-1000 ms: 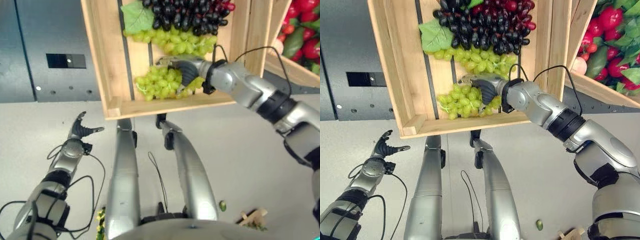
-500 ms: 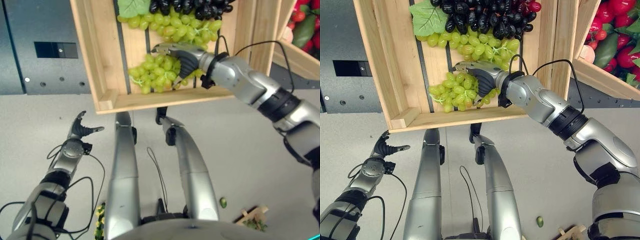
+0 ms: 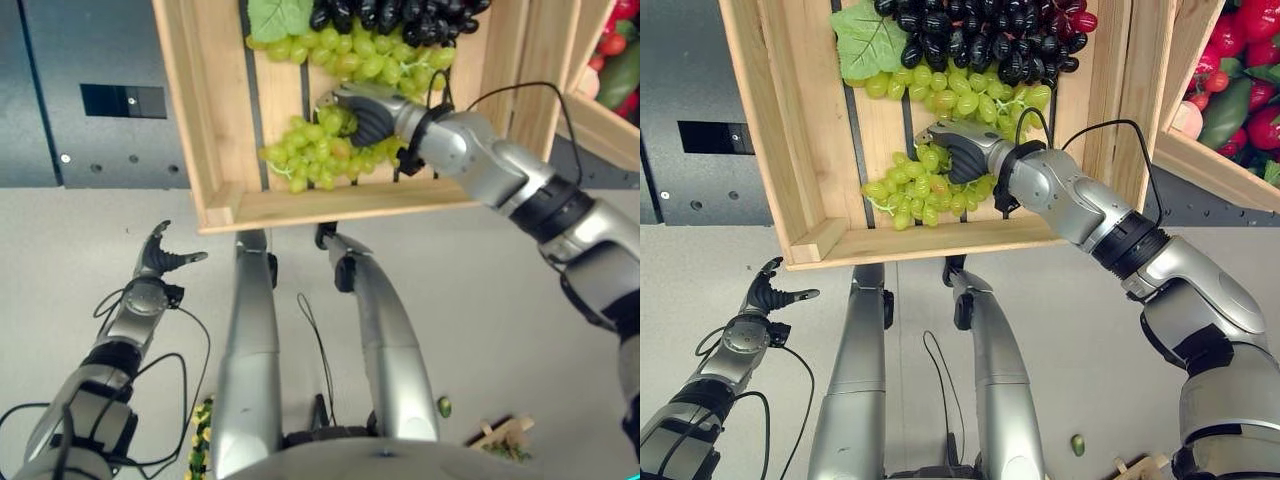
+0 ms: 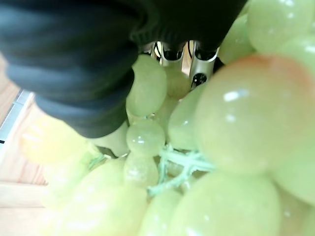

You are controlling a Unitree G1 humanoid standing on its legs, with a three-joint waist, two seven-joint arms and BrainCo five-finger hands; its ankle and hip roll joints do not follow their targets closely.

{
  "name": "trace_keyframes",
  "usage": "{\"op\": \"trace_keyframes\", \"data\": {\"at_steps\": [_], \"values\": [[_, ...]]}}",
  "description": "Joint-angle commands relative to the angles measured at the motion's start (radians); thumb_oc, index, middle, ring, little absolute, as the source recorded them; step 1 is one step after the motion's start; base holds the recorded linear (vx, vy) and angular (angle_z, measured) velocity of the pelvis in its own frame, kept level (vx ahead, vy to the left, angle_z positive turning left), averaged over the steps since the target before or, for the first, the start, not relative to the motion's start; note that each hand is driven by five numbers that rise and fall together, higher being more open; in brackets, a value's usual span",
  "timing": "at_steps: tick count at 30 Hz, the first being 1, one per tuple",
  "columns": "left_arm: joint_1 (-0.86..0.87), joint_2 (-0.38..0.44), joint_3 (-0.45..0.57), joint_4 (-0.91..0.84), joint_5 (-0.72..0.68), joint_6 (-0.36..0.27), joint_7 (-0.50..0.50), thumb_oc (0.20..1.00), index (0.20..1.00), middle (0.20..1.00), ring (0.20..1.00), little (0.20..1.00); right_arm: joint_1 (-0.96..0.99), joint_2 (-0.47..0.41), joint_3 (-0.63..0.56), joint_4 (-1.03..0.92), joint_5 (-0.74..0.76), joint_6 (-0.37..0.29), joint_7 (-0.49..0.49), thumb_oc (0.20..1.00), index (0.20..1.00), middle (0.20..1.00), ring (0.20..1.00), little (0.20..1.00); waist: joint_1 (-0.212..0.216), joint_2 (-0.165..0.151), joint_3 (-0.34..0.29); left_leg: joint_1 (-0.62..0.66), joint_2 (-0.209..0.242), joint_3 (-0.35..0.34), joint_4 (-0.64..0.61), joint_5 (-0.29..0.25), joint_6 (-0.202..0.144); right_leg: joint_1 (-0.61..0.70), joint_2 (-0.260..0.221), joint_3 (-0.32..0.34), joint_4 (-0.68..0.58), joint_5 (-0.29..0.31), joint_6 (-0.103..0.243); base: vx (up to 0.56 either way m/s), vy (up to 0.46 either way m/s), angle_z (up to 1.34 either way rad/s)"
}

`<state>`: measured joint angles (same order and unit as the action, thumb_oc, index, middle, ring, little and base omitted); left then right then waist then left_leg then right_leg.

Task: Pick up the fruits from the basket on one side to the basket on the other side

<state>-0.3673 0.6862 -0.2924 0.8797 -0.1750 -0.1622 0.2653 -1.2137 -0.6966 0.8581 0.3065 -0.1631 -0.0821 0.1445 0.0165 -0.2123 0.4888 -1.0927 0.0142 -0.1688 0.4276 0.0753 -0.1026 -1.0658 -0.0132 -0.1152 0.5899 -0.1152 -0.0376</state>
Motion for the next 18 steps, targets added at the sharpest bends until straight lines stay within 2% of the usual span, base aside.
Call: {"op": "trace_keyframes", "data": {"at_steps": [1, 11, 18], "values": [[0.018, -0.025, 0.028, -0.021, -0.008, -0.002, 0.016, 1.000, 1.000, 1.000, 1.000, 1.000, 0.026, -0.017, 0.037, 0.025, -0.007, 0.018, -0.001, 0.200, 0.200, 0.200, 0.200, 0.200, -0.010, 0.042, 0.031, 0.009, 0.010, -0.021, 0.053, -0.075, 0.034, 0.058, -0.051, 0.048, -0.057, 0.023, 0.133, 0.00, 0.000, 0.00], [0.021, -0.025, 0.034, -0.017, -0.011, 0.000, 0.015, 1.000, 1.000, 1.000, 1.000, 1.000, 0.036, -0.001, 0.028, 0.031, 0.019, 0.015, -0.005, 0.200, 0.200, 0.200, 0.200, 0.200, -0.008, 0.042, 0.031, 0.008, 0.009, -0.021, 0.044, -0.066, 0.033, 0.063, -0.053, 0.046, -0.070, 0.030, 0.134, 0.00, 0.000, 0.00], [0.018, -0.030, 0.039, -0.010, -0.022, -0.005, 0.007, 1.000, 1.000, 1.000, 1.000, 1.000, 0.047, -0.003, -0.003, -0.029, 0.208, -0.005, 0.010, 0.200, 0.200, 0.200, 0.200, 0.200, -0.007, 0.040, 0.031, 0.026, 0.014, -0.018, 0.021, -0.053, 0.027, 0.080, -0.054, 0.043, -0.089, 0.038, 0.135, 0.00, 0.000, 0.00]]}}
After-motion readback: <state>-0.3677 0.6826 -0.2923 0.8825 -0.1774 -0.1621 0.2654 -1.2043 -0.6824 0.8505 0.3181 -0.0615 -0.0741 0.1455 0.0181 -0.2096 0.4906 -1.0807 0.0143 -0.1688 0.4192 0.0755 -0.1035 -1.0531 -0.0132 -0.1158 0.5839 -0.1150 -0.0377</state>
